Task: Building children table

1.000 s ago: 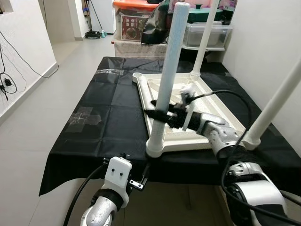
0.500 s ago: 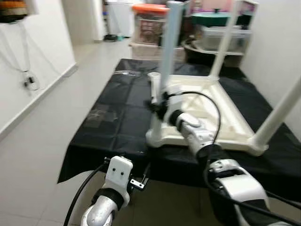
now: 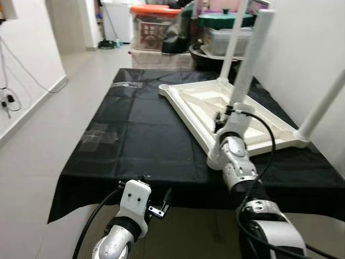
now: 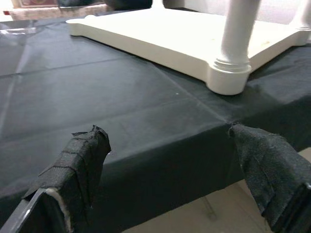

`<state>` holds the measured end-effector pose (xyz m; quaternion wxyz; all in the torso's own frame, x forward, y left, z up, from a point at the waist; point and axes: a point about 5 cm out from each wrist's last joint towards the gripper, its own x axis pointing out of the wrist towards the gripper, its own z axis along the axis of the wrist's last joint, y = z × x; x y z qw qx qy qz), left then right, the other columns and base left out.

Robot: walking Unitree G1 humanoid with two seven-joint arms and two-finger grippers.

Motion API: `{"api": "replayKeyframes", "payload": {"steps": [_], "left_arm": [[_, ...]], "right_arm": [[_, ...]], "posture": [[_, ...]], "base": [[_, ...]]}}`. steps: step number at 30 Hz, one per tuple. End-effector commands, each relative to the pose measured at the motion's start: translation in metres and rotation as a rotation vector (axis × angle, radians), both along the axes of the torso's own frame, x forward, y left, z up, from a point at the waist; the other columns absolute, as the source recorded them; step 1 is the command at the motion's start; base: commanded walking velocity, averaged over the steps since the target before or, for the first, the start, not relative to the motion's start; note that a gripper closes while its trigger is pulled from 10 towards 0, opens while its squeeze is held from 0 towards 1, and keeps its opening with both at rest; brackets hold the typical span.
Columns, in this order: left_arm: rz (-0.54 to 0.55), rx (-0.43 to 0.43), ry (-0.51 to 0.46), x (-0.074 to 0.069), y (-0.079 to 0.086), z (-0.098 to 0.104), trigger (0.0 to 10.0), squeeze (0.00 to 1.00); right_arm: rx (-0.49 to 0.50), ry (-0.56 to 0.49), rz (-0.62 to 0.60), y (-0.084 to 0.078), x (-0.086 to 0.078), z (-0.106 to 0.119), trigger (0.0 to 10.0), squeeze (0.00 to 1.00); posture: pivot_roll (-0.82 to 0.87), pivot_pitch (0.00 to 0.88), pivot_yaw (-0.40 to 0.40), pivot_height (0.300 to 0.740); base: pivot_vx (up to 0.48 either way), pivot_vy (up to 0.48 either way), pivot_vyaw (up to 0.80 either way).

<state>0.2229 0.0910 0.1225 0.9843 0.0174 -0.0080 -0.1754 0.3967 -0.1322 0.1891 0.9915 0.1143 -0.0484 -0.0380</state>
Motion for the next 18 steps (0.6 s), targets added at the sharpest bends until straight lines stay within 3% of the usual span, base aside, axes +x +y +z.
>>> {"api": "replayKeyframes", "payload": {"steps": [1, 2, 3, 4, 5, 7, 9, 10, 12, 15, 18], "left_arm": [[-0.004, 0.002, 0.021, -0.001, 0.0, -0.006, 10.0, 0.0], [-0.004, 0.002, 0.021, -0.001, 0.0, -0.006, 10.0, 0.0], [-0.003, 0.001, 0.022, -0.001, 0.0, -0.006, 10.0, 0.0], [-0.009, 0.0, 0.023, -0.001, 0.0, -0.006, 10.0, 0.0], [-0.011, 0.0, 0.024, -0.001, 0.0, -0.007, 10.0, 0.0], [-0.011, 0.0, 0.024, -0.001, 0.0, -0.007, 10.0, 0.0], [-0.015, 0.002, 0.025, 0.0, 0.0, -0.007, 10.0, 0.0], [-0.015, 0.002, 0.025, 0.0, 0.0, -0.007, 10.0, 0.0], [-0.014, 0.003, 0.025, 0.0, 0.0, -0.007, 10.0, 0.0], [-0.011, 0.005, 0.024, 0.0, 0.0, -0.007, 10.0, 0.0], [-0.009, 0.006, 0.023, 0.0, 0.0, -0.007, 10.0, 0.0]], "right_arm": [[0.002, -0.049, 0.081, 0.014, 0.002, 0.01, 10.0, 0.0], [0.002, -0.049, 0.081, 0.014, 0.002, 0.01, 10.0, 0.0], [0.036, -0.07, 0.159, 0.015, 0.004, 0.013, 10.0, 0.0], [0.033, -0.067, 0.512, 0.019, 0.004, 0.014, 10.0, 0.0], [0.029, -0.062, 0.658, 0.021, 0.001, 0.013, 10.0, 0.0], [0.029, -0.062, 0.658, 0.021, 0.001, 0.013, 10.0, 0.0], [-0.047, -0.057, 0.974, 0.023, -0.009, 0.017, 10.0, 0.0], [-0.047, -0.057, 0.974, 0.023, -0.009, 0.017, 10.0, 0.0], [-0.138, -0.046, 1.202, 0.028, -0.019, 0.018, 10.0, 0.0], [-0.204, -0.049, 1.302, 0.037, -0.023, 0.018, 10.0, 0.0], [-0.223, -0.057, 1.318, 0.046, -0.022, 0.018, 10.0, 0.0]], "posture": [[0.09, 0.0, -0.068, 0.74], [0.09, 0.0, -0.068, 0.74], [0.08, 0.0, -0.065, 0.74], [0.08, 0.0, -0.06, 0.74], [0.08, 0.0, -0.06, 0.74], [0.08, 0.0, -0.06, 0.74], [0.08, 0.0, -0.063, 0.74], [0.08, 0.0, -0.063, 0.74], [0.08, 0.0, -0.067, 0.74], [0.09, 0.0, -0.068, 0.74], [0.09, 0.0, -0.071, 0.74]], "base": [[0.0, 0.0, 0.0], [0.0, 0.0, 0.0], [0.0, 0.0, 0.0], [0.0, 0.0, 0.0], [0.0, 0.0, 0.0], [0.0, 0.0, 0.0], [0.0, 0.0, 0.0], [0.0, 0.0, 0.0], [0.0, 0.0, 0.0], [0.0, 0.0, 0.0], [0.0, 0.0, 0.0]]}}
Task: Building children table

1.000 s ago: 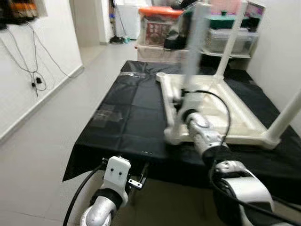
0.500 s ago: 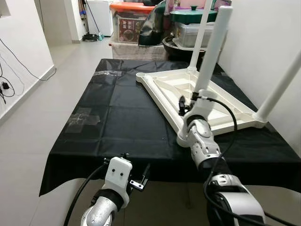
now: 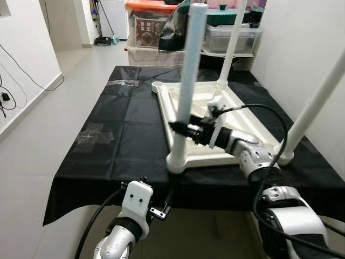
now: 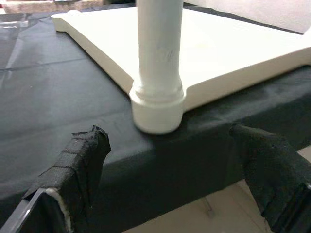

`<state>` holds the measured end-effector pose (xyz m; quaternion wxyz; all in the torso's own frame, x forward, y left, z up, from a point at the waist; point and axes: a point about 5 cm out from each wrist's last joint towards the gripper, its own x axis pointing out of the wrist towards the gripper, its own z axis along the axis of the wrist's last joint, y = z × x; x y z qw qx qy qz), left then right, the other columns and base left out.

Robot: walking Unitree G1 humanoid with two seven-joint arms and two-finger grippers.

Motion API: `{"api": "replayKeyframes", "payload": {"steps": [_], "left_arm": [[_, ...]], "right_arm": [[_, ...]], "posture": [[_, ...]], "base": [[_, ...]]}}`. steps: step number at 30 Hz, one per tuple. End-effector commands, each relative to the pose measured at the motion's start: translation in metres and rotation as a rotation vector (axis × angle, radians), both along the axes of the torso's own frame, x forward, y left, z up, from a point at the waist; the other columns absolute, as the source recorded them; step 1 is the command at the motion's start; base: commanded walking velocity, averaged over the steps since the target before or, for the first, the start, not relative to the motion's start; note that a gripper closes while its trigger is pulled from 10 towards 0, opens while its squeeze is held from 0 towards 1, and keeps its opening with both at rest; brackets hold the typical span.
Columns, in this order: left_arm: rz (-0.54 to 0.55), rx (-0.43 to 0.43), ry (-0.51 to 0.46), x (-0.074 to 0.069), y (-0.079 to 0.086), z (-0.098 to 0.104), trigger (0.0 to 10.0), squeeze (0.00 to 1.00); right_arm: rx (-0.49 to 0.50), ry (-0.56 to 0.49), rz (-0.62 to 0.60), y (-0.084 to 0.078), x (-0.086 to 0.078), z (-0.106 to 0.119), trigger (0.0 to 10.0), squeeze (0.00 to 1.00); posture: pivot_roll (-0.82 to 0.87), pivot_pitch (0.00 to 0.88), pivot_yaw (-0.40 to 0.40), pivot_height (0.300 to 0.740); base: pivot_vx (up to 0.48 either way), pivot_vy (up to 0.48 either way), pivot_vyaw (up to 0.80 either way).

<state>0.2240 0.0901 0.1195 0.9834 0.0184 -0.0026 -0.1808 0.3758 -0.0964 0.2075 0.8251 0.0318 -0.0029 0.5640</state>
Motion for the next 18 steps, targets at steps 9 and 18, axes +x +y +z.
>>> {"api": "replayKeyframes", "payload": {"steps": [9, 18], "left_arm": [[0.005, 0.0, 0.011, -0.001, 0.001, -0.004, 10.0, 0.0], [0.003, -0.004, 0.013, -0.001, 0.001, -0.004, 10.0, 0.0]], "right_arm": [[-0.038, -0.006, -0.377, 0.021, 0.019, -0.003, 0.0, 0.0], [-0.014, 0.12, -1.459, -0.079, 0.028, -0.024, 0.0, 0.0]], "posture": [[0.09, 0.0, -0.073, 0.74], [0.08, 0.0, -0.068, 0.74]], "base": [[0.0, 0.0, 0.0], [0.0, 0.0, 0.0]]}}
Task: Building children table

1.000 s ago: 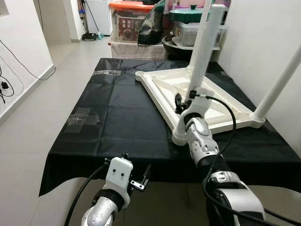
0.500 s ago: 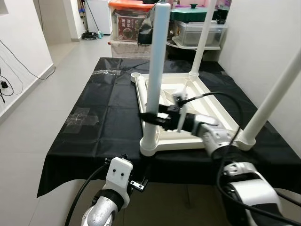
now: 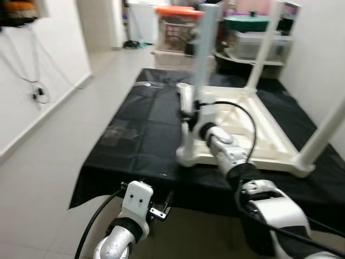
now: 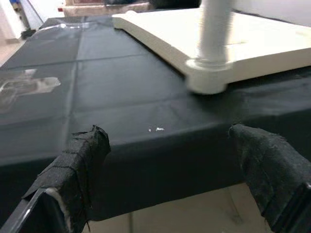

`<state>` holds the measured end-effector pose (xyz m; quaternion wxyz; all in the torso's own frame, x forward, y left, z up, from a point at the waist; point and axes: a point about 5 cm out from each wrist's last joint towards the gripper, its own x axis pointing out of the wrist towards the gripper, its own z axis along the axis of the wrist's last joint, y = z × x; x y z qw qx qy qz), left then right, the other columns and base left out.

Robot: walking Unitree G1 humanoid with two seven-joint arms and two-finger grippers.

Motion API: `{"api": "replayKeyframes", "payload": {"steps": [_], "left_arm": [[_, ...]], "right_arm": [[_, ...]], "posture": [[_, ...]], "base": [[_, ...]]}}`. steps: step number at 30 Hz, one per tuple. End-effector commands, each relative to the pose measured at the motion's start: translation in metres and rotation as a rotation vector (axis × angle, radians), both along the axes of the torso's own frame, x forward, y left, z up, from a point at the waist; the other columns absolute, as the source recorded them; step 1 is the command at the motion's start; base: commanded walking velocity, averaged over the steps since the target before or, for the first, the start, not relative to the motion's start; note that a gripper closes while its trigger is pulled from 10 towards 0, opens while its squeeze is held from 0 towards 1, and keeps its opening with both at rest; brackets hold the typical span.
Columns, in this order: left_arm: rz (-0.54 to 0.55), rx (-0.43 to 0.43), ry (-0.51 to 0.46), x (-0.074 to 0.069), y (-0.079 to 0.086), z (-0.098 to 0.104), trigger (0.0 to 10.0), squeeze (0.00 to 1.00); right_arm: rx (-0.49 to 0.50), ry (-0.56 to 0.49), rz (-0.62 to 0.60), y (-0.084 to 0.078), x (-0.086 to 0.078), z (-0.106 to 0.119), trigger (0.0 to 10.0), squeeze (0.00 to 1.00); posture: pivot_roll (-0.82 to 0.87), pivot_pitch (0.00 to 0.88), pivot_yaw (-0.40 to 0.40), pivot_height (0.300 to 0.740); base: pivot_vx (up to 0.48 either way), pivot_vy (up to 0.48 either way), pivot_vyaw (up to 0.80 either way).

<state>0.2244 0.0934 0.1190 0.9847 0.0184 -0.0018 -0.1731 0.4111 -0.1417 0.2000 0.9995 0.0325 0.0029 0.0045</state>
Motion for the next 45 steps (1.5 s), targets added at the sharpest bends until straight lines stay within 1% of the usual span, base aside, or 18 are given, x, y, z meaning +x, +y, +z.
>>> {"api": "replayKeyframes", "payload": {"steps": [1, 6, 7, 8, 9, 12, 13, 15, 16, 20, 24, 27, 31, 36, 38, 40, 43, 45], "left_arm": [[-0.012, -0.004, 0.012, -0.001, -0.003, -0.003, 10.0, 0.0], [-0.018, -0.001, 0.013, 0.0, -0.002, -0.003, 10.0, 0.0], [-0.018, -0.001, 0.013, 0.0, -0.002, -0.003, 10.0, 0.0], [-0.018, -0.001, 0.013, 0.0, -0.002, -0.003, 10.0, 0.0], [-0.017, -0.001, 0.012, 0.001, -0.002, -0.003, 10.0, 0.0], [-0.017, -0.001, 0.012, 0.001, -0.002, -0.003, 10.0, 0.0], [-0.016, -0.001, 0.013, 0.002, -0.003, -0.004, 10.0, 0.0], [-0.016, -0.002, 0.013, 0.003, -0.003, -0.004, 10.0, 0.0], [-0.017, -0.002, 0.014, 0.003, -0.003, -0.005, 10.0, 0.0], [-0.018, -0.002, 0.015, 0.003, -0.004, -0.006, 10.0, 0.0], [-0.02, -0.002, 0.018, 0.004, -0.005, -0.009, 10.0, 0.0], [-0.027, 0.002, 0.019, 0.008, -0.005, -0.011, 10.0, 0.0], [-0.024, 0.006, 0.016, 0.012, -0.004, -0.012, 10.0, 0.0], [-0.021, 0.008, 0.015, 0.015, -0.004, -0.014, 10.0, 0.0], [-0.02, 0.008, 0.013, 0.016, -0.004, -0.015, 10.0, 0.0], [-0.019, 0.008, 0.012, 0.017, -0.004, -0.016, 10.0, 0.0], [-0.018, 0.009, 0.01, 0.02, -0.004, -0.017, 10.0, 0.0], [-0.018, 0.009, 0.01, 0.02, -0.004, -0.017, 10.0, 0.0]], "right_arm": [[0.03, 0.054, -0.271, -0.033, -0.007, -0.016, 0.0, 0.0], [0.11, 0.023, -0.421, -0.029, -0.018, -0.022, 2.0, 0.0], [0.129, 0.0, -0.341, -0.012, -0.017, -0.02, 10.0, 0.0], [0.135, -0.031, -0.288, -0.001, -0.016, -0.016, 10.0, 0.0], [0.154, -0.063, -0.202, 0.011, -0.015, -0.012, 10.0, 1.0], [0.166, -0.082, -0.152, 0.017, -0.015, -0.01, 10.0, 1.0], [0.183, -0.15, -0.037, 0.022, -0.014, -0.001, 10.0, 0.67], [0.184, -0.173, -0.004, 0.023, -0.014, 0.002, 10.0, 0.67], [0.216, -0.183, 0.11, 0.024, -0.013, 0.005, 10.0, 0.0], [0.241, -0.187, 0.187, 0.026, -0.013, 0.007, 10.0, 0.0], [0.205, -0.146, 0.55, 0.033, -0.018, 0.006, 10.0, 0.0], [0.058, -0.047, 1.126, 0.042, -0.04, 0.0, 10.0, 0.0], [0.026, -0.011, 1.304, 0.055, -0.046, -0.001, 10.0, 0.0], [-0.015, -0.025, 1.335, 0.074, -0.045, 0.0, 9.5, 0.0], [-0.005, -0.051, 1.289, 0.079, -0.042, 0.003, 1.8, 0.0], [-0.011, -0.067, 1.202, 0.079, -0.037, 0.005, 0.0, 0.0], [-0.036, -0.025, 0.745, 0.059, -0.015, 0.002, 0.0, 0.0], [-0.036, -0.025, 0.745, 0.059, -0.015, 0.002, 0.0, 0.0]], "posture": [[0.08, 0.0, -0.068, 0.74], [0.08, 0.0, -0.065, 0.74], [0.08, 0.001, -0.065, 0.74], [0.08, 0.001, -0.064, 0.74], [0.08, 0.002, -0.062, 0.74], [0.08, 0.002, -0.062, 0.74], [0.07, 0.0, -0.06, 0.74], [0.07, 0.0, -0.06, 0.74], [0.07, 0.0, -0.062, 0.74], [0.07, 0.0, -0.061, 0.74], [0.07, 0.0, -0.06, 0.74], [0.07, 0.0, -0.064, 0.74], [0.07, 0.0, -0.068, 0.74], [0.07, 0.0, -0.068, 0.74], [0.08, 0.0, -0.066, 0.74], [0.07, 0.0, -0.068, 0.74], [0.07, 0.0, -0.066, 0.74], [0.07, 0.0, -0.066, 0.74]], "base": [[0.0, 0.0, 0.0], [0.0, 0.0, 0.0], [0.0, 0.0, 0.0], [0.0, 0.0, 0.0], [0.0, 0.0, 0.0], [0.0, 0.0, 0.0], [0.0, 0.0, 0.0], [0.0, 0.0, 0.0], [0.0, 0.0, 0.0], [0.0, 0.0, 0.0], [0.0, 0.0, 0.0], [0.0, 0.0, 0.0], [0.0, 0.0, 0.0], [0.0, 0.0, 0.0], [0.0, 0.0, 0.0], [0.0, 0.0, 0.0], [0.0, 0.0, 0.0], [0.0, 0.0, 0.0]]}}
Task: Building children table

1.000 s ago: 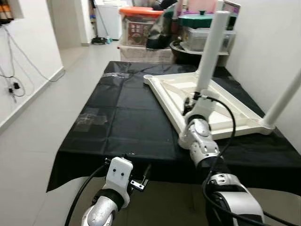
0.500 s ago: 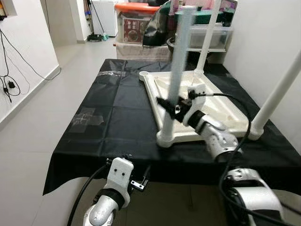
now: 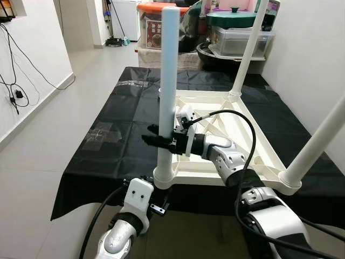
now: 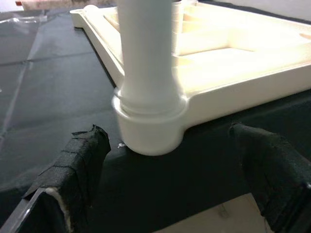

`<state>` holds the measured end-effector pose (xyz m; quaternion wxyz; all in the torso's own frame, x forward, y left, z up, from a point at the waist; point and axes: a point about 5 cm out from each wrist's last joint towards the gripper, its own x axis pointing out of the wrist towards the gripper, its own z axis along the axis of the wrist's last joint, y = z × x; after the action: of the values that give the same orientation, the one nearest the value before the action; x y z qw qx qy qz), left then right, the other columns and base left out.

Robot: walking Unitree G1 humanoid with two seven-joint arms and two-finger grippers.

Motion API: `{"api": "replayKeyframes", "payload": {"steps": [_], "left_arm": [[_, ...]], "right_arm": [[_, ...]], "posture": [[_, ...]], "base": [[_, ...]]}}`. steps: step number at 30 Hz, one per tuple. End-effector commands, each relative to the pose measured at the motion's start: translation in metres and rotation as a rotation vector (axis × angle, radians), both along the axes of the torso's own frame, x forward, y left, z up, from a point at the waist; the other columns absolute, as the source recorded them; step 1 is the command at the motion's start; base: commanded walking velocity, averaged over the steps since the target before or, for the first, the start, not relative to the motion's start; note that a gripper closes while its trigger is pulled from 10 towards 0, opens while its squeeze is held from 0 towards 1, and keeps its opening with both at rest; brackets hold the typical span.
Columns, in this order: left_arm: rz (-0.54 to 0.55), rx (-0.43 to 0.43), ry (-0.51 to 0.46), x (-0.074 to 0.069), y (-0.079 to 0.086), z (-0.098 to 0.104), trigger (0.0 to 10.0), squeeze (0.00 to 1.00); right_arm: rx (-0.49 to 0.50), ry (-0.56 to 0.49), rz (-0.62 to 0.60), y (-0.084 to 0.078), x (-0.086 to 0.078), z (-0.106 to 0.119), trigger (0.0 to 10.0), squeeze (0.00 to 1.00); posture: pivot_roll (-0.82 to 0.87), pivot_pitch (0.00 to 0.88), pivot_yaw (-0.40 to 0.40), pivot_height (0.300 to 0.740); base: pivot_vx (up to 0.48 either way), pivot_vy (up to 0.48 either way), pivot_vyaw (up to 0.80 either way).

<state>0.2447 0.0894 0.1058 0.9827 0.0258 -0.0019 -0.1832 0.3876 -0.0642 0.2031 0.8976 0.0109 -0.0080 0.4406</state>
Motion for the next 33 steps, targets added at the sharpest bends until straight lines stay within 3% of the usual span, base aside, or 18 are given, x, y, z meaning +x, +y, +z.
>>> {"api": "replayKeyframes", "payload": {"steps": [1, 2, 3, 5, 6, 8, 10, 13, 14, 16, 17, 19, 20, 24, 25, 30, 32, 33], "left_arm": [[0.004, -0.005, 0.011, 0.001, 0.0, -0.005, 10.0, 0.0], [0.004, -0.005, 0.011, 0.001, 0.0, -0.005, 10.0, 0.0], [0.004, -0.004, 0.01, 0.003, 0.0, -0.005, 10.0, 0.0], [0.004, -0.002, 0.008, 0.007, 0.001, -0.006, 10.0, 0.0], [0.004, -0.002, 0.008, 0.007, 0.001, -0.006, 10.0, 0.0], [0.006, -0.002, 0.002, 0.01, 0.001, -0.006, 10.0, 0.0], [0.006, -0.002, 0.0, 0.011, 0.001, -0.005, 10.0, 0.0], [0.005, -0.002, -0.005, 0.013, 0.001, -0.004, 10.0, 0.0], [0.004, -0.005, -0.013, 0.015, 0.001, -0.002, 10.0, 0.0], [0.004, -0.008, -0.017, 0.017, 0.001, 0.0, 10.0, 0.0], [0.003, -0.014, -0.024, 0.018, 0.0, 0.003, 10.0, 0.0], [0.003, -0.017, -0.027, 0.018, 0.0, 0.004, 10.0, 0.0], [0.004, -0.022, -0.032, 0.018, 0.001, 0.006, 10.0, 0.0], [0.007, -0.029, -0.041, 0.019, 0.002, 0.011, 10.0, 0.0], [0.015, -0.041, -0.054, 0.024, 0.005, 0.016, 10.0, 0.0], [0.008, -0.052, -0.045, 0.028, 0.006, 0.016, 10.0, 0.0], [0.004, -0.036, -0.043, 0.02, 0.003, 0.012, 10.0, 0.0], [0.005, -0.033, -0.046, 0.017, 0.003, 0.011, 10.0, 0.0]], "right_arm": [[-0.022, 0.047, -0.41, -0.038, 0.017, -0.005, 0.0, 0.0], [-0.022, 0.047, -0.41, -0.038, 0.017, -0.005, 0.0, 0.0], [-0.022, 0.081, -0.727, -0.068, 0.021, -0.011, 0.0, 0.0], [0.005, 0.136, -1.077, -0.103, 0.017, -0.02, 0.0, 0.0], [0.005, 0.136, -1.077, -0.103, 0.017, -0.02, 0.0, 0.0], [0.059, 0.16, -1.226, -0.11, 0.009, -0.025, 0.0, 0.0], [0.076, 0.166, -1.254, -0.109, 0.007, -0.026, 0.0, 0.0], [0.121, 0.147, -1.229, -0.093, 0.006, -0.022, 0.0, 0.0], [0.137, 0.125, -1.191, -0.082, 0.008, -0.017, 10.0, 0.0], [0.157, 0.109, -1.171, -0.075, 0.009, -0.013, 10.0, 0.0], [0.187, 0.07, -1.126, -0.065, 0.012, -0.005, 10.0, 0.8], [0.2, 0.05, -1.103, -0.062, 0.012, -0.001, 10.0, 0.8], [0.212, 0.027, -1.064, -0.058, 0.013, 0.004, 10.0, 1.0], [0.229, -0.019, -1.005, -0.054, 0.015, 0.014, 10.0, 1.0], [0.258, -0.042, -0.933, -0.053, 0.017, 0.023, 10.0, 0.0], [0.266, -0.072, -0.651, -0.048, 0.02, 0.037, 10.0, 0.0], [0.177, -0.042, -0.291, -0.04, 0.014, 0.033, 10.0, 0.0], [0.149, -0.031, -0.18, -0.038, 0.01, 0.031, 10.0, 0.0]], "posture": [[0.06, 0.0, -0.064, 0.74], [0.06, 0.0, -0.064, 0.74], [0.05, 0.0, -0.056, 0.74], [0.05, 0.0, -0.053, 0.74], [0.05, 0.0, -0.053, 0.74], [0.05, 0.0, -0.048, 0.74], [0.05, 0.0, -0.047, 0.74], [0.05, 0.0, -0.04, 0.74], [0.05, 0.0, -0.043, 0.74], [0.05, 0.0, -0.042, 0.74], [0.05, 0.0, -0.039, 0.74], [0.05, 0.0, -0.039, 0.74], [0.05, 0.0, -0.037, 0.74], [0.06, 0.0, -0.038, 0.74], [0.06, 0.0, -0.037, 0.74], [0.05, 0.0, -0.035, 0.74], [0.05, 0.0, -0.041, 0.74], [0.05, 0.0, -0.041, 0.74]], "base": [[0.0, 0.0, 0.0], [0.0, 0.0, 0.0], [0.0, 0.0, 0.0], [0.0, 0.0, 0.0], [0.0, 0.0, 0.0], [0.0, 0.0, 0.0], [0.0, 0.0, 0.0], [0.0, 0.0, 0.0], [0.0, 0.0, 0.0], [0.0, 0.0, 0.0], [0.0, 0.0, 0.0], [0.0, 0.0, 0.0], [0.0, 0.0, 0.0], [0.0, 0.0, 0.0], [0.0, 0.0, 0.0], [0.0, 0.0, 0.0], [0.0, 0.0, 0.0], [0.0, 0.0, 0.0]]}}
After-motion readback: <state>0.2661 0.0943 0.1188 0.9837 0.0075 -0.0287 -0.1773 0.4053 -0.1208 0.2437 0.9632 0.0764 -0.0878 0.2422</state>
